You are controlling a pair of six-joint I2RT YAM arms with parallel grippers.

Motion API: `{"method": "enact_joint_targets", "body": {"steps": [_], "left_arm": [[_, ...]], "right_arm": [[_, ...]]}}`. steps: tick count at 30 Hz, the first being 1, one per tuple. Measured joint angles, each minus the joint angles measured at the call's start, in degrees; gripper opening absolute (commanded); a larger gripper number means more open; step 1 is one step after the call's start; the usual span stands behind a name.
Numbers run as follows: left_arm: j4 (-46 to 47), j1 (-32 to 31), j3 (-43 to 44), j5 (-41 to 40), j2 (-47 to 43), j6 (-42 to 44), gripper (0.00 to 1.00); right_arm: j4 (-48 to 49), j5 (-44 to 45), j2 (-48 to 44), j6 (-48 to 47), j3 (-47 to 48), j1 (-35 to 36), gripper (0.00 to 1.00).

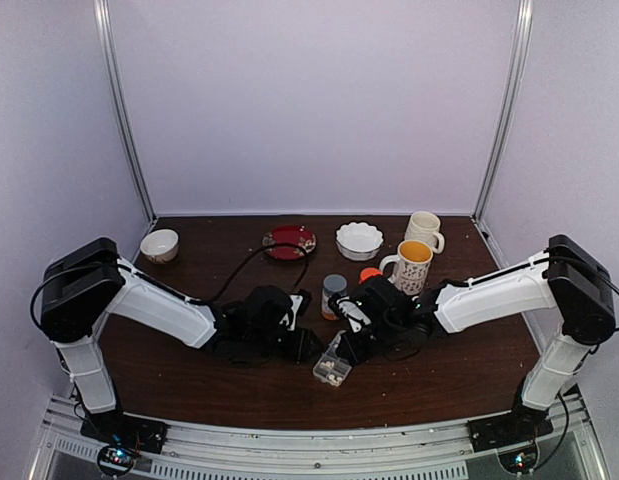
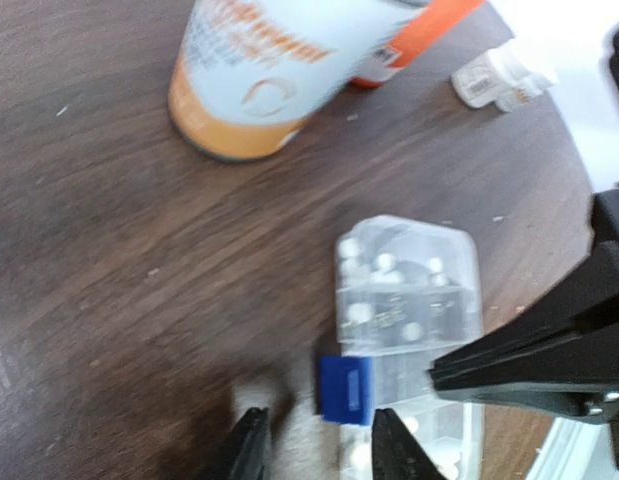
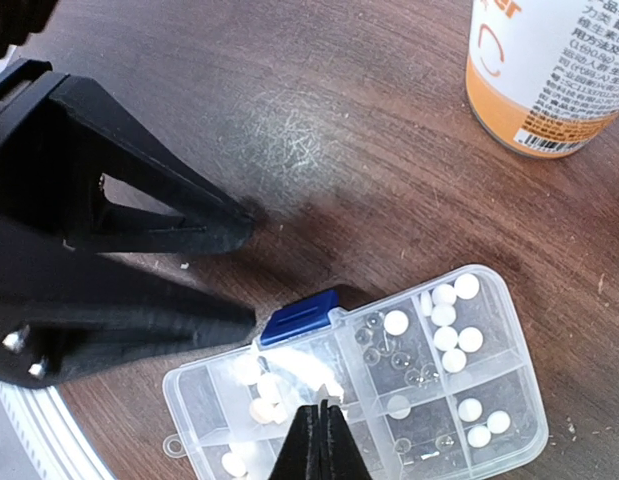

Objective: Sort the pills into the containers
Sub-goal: Close the lid of the pill container.

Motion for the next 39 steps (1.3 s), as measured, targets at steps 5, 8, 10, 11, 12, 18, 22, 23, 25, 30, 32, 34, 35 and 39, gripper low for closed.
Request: {"method": "enact_joint_targets", "body": {"steps": [5, 8, 10, 11, 12, 18, 22, 23, 25, 30, 32, 34, 35, 39], "left_arm": [[3.41, 0.00, -0.07, 2.60, 0.07, 0.07, 0.37], [4.07, 0.00, 0.44, 4.02, 0.85, 0.04, 0.38], [4.09, 0.00, 0.94, 4.74, 1.70, 0.04, 0.38], [4.11, 0.00, 1.14, 5.05, 2.12, 0.04, 0.38], [4.02, 0.00, 1.29, 5.31, 2.45, 0.04, 0.38], [3.10, 0.00, 3.74, 7.30, 5.09, 0.04, 0.31], [2.10, 0.07, 5.35, 8.57, 6.29, 0.07, 0.28], [1.55, 0.07, 5.70, 8.70, 6.38, 0.09, 0.26], [0.50, 0.07, 6.51, 8.85, 6.64, 0.04, 0.25], [-1.57, 0.07, 8.00, 8.81, 6.95, 0.04, 0.24], [-2.40, 0.07, 8.68, 8.81, 7.17, 0.04, 0.23], [-2.78, 0.07, 9.09, 8.81, 7.39, 0.04, 0.23], [-2.84, 0.07, 9.22, 8.81, 7.45, 0.04, 0.23], [-3.10, 0.07, 9.55, 8.79, 7.58, 0.04, 0.23]], "right_arm": [[0.02, 0.07, -0.04, 0.04, -0.07, 0.00, 0.00], [0.02, 0.07, -0.04, 0.09, -0.09, 0.00, 0.00], [0.04, 0.07, -0.04, 0.28, -0.11, 0.00, 0.00], [0.11, 0.07, -0.04, 0.44, -0.15, 0.00, 0.00], [0.22, 0.07, -0.07, 0.55, -0.22, 0.00, 0.00], [1.11, 0.13, -0.74, 1.60, -1.33, -0.24, 0.00], [1.31, 0.33, -1.25, 1.99, -1.88, -0.28, 0.00], [1.25, 0.37, -1.36, 2.05, -1.92, -0.28, 0.00], [1.29, 0.50, -1.57, 2.45, -2.23, -0.37, 0.00], [0.68, 0.72, -2.54, 2.95, -2.86, -0.66, 0.00], [0.15, 1.11, -3.45, 3.10, -3.43, -0.66, 0.00], [-0.57, 1.57, -4.90, 3.21, -4.00, -0.70, 0.04], [-0.81, 1.77, -5.62, 3.32, -4.22, -0.85, 0.08], [-1.33, 2.64, -9.11, 4.90, -5.57, -0.98, 0.32]]}}
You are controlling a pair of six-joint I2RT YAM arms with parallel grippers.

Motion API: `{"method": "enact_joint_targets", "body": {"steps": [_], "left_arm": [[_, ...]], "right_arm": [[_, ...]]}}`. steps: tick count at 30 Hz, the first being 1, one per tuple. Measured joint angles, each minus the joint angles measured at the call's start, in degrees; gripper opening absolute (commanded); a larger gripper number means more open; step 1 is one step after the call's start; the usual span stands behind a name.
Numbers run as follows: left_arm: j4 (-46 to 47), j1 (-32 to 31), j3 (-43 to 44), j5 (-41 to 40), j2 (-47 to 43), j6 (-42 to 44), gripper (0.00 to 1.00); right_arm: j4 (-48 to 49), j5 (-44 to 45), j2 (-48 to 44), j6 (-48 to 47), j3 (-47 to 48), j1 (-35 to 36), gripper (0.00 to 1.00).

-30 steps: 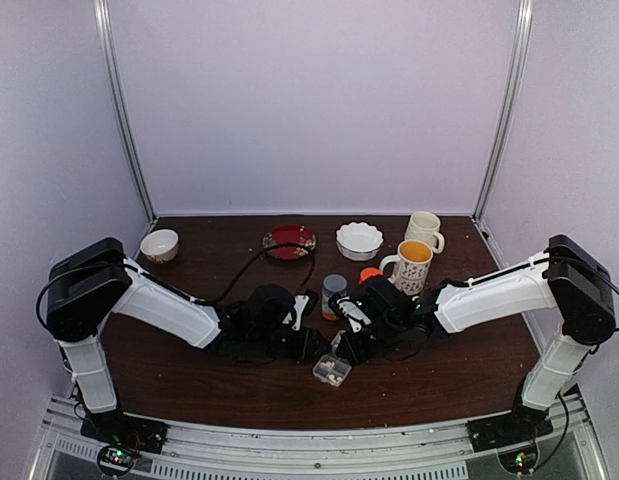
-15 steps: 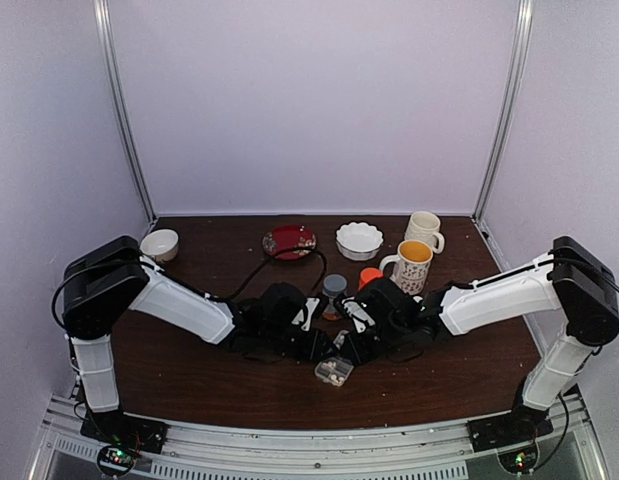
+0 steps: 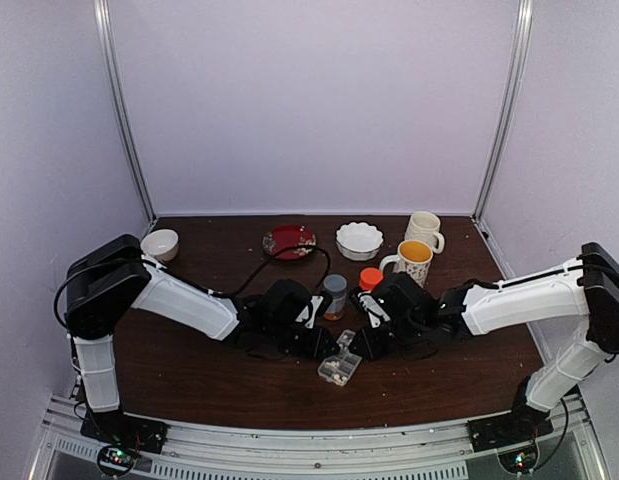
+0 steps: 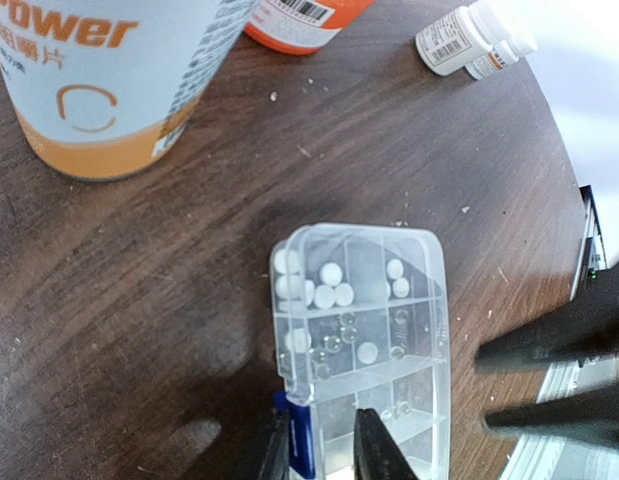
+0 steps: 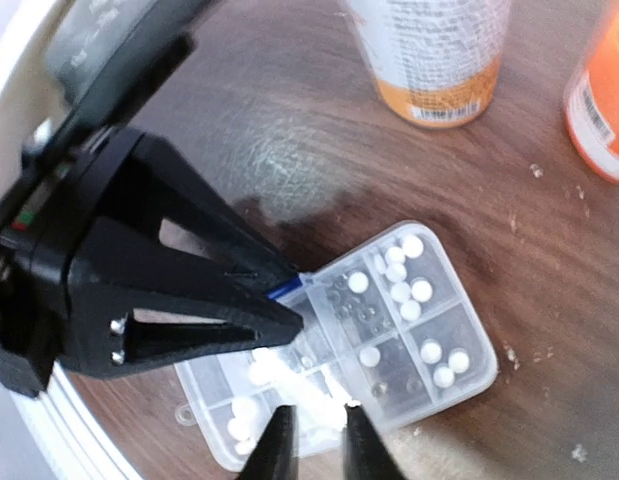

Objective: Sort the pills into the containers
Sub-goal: Close the lid of the pill container.

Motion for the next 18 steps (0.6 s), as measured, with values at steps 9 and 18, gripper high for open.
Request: {"method": "enact_joint_targets", "body": {"steps": [9, 18], "left_arm": [[-0.31, -0.02, 0.13, -0.20, 0.00, 0.00, 0.23], [-0.94, 0.00, 0.31, -0.33, 0.00, 0.00, 0.23]], "right_arm": [[0.98, 0.39, -1.99, 5.79, -5.18, -0.44, 0.33], [6.40, -2.67, 2.14, 11.15, -5.55, -0.87, 0.31]]}}
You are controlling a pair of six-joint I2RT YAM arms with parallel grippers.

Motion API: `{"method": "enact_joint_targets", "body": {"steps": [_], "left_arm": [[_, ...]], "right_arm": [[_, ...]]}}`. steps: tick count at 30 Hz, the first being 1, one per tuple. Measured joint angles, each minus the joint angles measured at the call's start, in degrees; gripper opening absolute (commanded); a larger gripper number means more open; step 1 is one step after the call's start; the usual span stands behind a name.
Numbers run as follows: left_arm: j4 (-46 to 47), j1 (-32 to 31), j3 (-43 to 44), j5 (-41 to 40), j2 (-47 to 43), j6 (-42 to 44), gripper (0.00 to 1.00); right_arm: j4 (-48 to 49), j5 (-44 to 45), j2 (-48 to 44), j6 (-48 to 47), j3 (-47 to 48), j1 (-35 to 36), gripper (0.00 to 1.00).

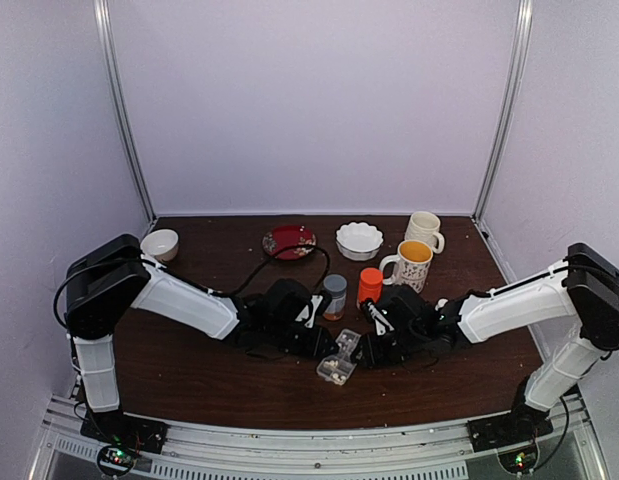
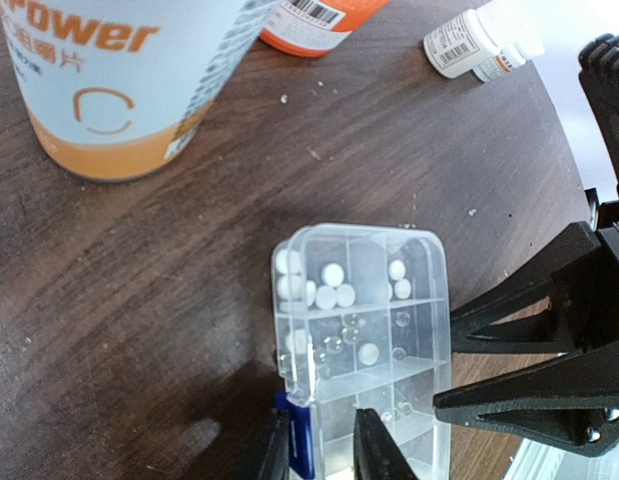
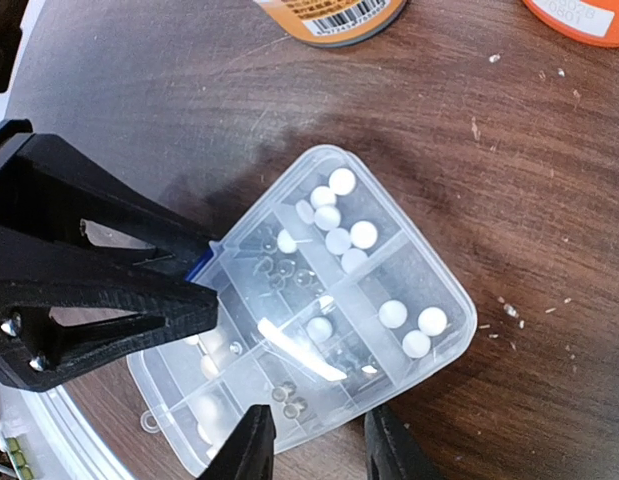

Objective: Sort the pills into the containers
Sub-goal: Close the lid of the pill container.

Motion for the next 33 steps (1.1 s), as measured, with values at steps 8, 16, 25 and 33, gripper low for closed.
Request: {"method": "enact_joint_targets", "body": {"steps": [8, 16, 25, 33], "left_arm": [[-0.55, 0.39, 0.09, -0.39, -0.11, -0.52, 0.23], [-0.59, 0.92, 0.09, 0.52, -0.11, -2.03, 0.24], [-0.52, 1.73, -0.04, 2.47, -0.09, -4.50, 0.24], [-0.28, 2.25, -0.20, 3.67, 0.11, -5.84, 0.20]], "right_arm": [[2.23, -0.68, 1.20, 1.66, 0.00, -0.33, 0.29], [3.08, -0.70, 1.73, 1.84, 0.11, -0.44, 0.28], [3.04, -0.85, 2.36, 1.79, 0.81, -0.61, 0.28], [1.95, -0.52, 2.75, 1.31, 1.66, -0.68, 0.28]]}}
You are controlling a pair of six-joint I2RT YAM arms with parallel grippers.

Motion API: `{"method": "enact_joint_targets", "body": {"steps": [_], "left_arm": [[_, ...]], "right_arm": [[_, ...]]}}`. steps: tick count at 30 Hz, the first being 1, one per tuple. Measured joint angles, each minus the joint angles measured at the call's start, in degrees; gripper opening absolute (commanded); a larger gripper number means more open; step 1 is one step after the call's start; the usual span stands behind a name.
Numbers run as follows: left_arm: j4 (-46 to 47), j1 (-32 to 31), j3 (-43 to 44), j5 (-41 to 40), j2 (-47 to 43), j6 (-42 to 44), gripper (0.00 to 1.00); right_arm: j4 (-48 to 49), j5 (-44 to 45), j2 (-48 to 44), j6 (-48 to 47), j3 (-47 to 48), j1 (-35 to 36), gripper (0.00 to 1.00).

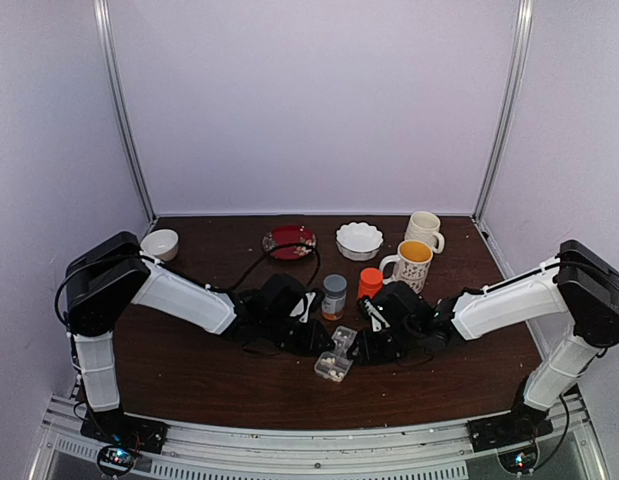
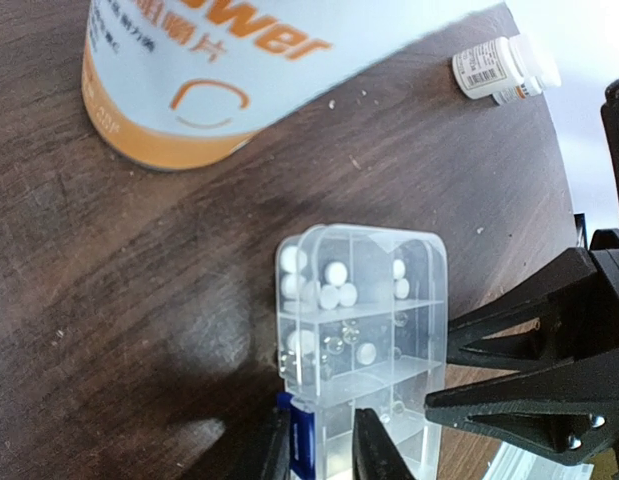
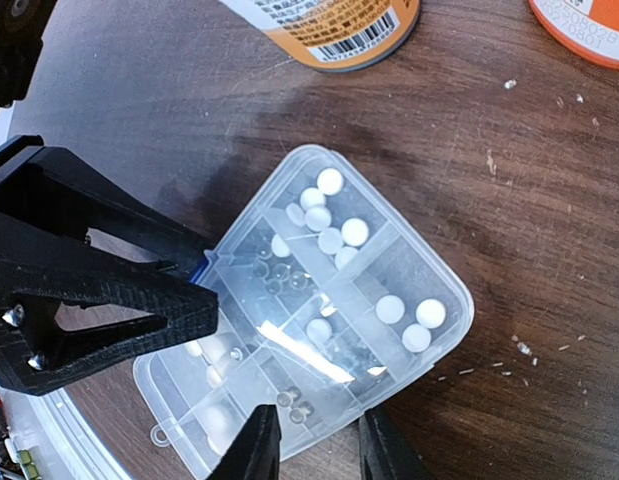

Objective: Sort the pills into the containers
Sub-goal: Close the lid of the pill container.

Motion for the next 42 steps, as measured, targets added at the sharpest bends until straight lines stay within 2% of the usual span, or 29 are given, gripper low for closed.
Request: {"method": "enact_joint_targets", "body": {"steps": [7, 11, 14, 20, 23, 36, 39, 42], "left_arm": [[-0.55, -0.04, -0.22, -0.81, -0.46, 0.04, 0.21], [-1.03, -0.13, -0.13, -1.03, -0.57, 0.42, 0.30], [-3.61, -0.66, 1.03, -1.60, -0.57, 1.64, 0.33], [-10.97, -1.53, 4.59, -4.11, -0.57, 4.48, 0.33], [-13.33, -1.86, 5.66, -4.98, -0.57, 5.55, 0.30], [-12.61, -1.03, 5.27, -2.56, -0.52, 3.76, 0.24], [-12.11, -0.90, 4.96, -2.25, -0.52, 3.39, 0.27], [-12.15, -0.92, 4.96, -2.69, -0.55, 3.67, 0.36]], "right_arm": [[-0.59, 0.22, 0.17, -2.05, 0.52, -0.35, 0.29], [-0.59, 0.22, 0.24, -3.17, 0.66, -0.37, 0.32], [-0.57, 0.22, 0.66, -4.13, 1.11, -0.37, 0.32], [-0.57, 0.15, 1.18, -4.76, 1.68, -0.37, 0.32], [-0.59, 0.13, 1.38, -5.29, 1.92, -0.37, 0.31], [-0.59, -0.22, 1.51, -5.35, 2.03, -0.37, 0.30], [-0.59, -0.20, 1.51, -5.42, 2.03, -0.39, 0.31], [-0.61, -0.17, 1.51, -5.53, 2.03, -0.39, 0.31]]}}
